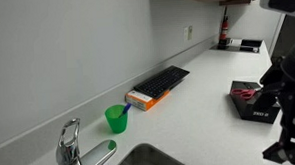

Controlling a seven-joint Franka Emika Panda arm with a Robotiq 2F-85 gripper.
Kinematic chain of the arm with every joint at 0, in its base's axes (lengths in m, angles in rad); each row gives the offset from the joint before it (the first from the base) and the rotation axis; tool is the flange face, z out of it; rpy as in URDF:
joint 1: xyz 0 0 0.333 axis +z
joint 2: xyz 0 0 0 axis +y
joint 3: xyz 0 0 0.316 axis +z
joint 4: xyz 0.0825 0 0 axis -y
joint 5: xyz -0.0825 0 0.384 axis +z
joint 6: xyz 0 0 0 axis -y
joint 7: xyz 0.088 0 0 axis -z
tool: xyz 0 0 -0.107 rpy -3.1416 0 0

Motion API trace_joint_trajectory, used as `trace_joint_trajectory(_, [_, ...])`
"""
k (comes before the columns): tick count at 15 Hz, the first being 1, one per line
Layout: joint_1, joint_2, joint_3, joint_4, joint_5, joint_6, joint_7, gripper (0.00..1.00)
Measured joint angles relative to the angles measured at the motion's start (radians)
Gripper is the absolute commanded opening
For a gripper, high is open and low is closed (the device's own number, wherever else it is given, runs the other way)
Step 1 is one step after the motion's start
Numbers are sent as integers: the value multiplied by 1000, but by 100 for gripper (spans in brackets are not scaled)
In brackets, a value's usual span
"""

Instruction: Pick up the pen from the green cup and put it on the countertop.

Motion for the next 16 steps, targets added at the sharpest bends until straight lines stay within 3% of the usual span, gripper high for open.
trace_joint_trajectory(8, [0,48,-27,31,-25,0,-10,100])
trace_joint_trajectory(11, [-30,181,-59,137,-88,8,-19,100])
trace_joint_trajectory(16, [-42,476,-131,410,-101,10,-44,100])
